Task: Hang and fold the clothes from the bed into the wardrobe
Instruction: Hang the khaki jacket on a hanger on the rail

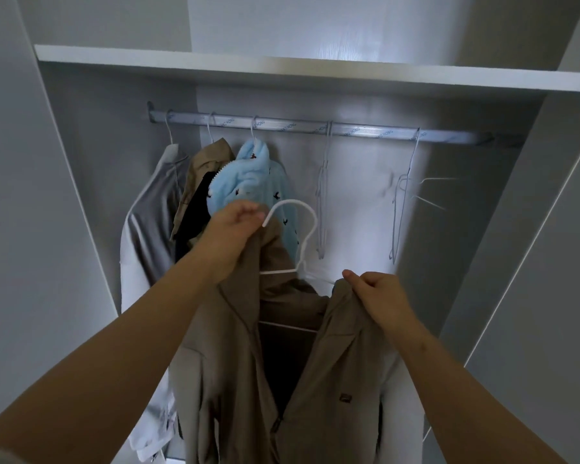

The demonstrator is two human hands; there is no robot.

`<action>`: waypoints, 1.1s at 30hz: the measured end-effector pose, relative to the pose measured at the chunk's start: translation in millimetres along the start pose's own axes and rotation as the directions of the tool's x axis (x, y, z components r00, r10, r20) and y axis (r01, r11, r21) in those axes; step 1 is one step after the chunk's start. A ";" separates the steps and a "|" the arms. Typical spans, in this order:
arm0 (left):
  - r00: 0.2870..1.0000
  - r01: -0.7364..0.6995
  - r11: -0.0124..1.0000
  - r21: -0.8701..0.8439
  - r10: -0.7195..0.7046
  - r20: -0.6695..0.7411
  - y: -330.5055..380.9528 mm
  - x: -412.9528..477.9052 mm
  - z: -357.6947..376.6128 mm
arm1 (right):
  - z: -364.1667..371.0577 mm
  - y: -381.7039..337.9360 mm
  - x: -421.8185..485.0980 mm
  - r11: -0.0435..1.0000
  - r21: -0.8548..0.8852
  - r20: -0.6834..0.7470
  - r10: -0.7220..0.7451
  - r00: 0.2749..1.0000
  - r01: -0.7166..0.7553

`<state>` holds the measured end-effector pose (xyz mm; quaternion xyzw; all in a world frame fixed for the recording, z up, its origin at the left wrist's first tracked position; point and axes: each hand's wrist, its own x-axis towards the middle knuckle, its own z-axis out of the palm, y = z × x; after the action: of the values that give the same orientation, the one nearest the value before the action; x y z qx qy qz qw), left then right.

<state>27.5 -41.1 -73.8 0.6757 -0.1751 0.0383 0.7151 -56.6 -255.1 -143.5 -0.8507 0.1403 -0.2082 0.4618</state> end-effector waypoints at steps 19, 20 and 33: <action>0.954 -0.282 0.692 0.665 0.129 0.271 -13.5 -1.7 -12.2 | -19.6 -28.0 3.1 0.785 0.591 -0.177 -0.101 0.979 0.188; 0.956 -0.285 0.702 0.653 0.160 0.245 -12.1 -1.5 -13.2 | -20.3 -28.6 2.3 0.755 0.638 -0.094 -0.116 0.989 0.149; 0.923 -0.301 0.766 0.568 0.085 0.375 -7.9 -18.4 -3.0 | -9.4 -34.4 -3.9 0.977 -0.016 0.215 -0.205 0.955 0.213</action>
<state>13.1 -35.5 -87.0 0.8459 -0.3386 0.0551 0.4083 -63.0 -241.9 -110.8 -0.8869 0.0036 -0.1612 0.4328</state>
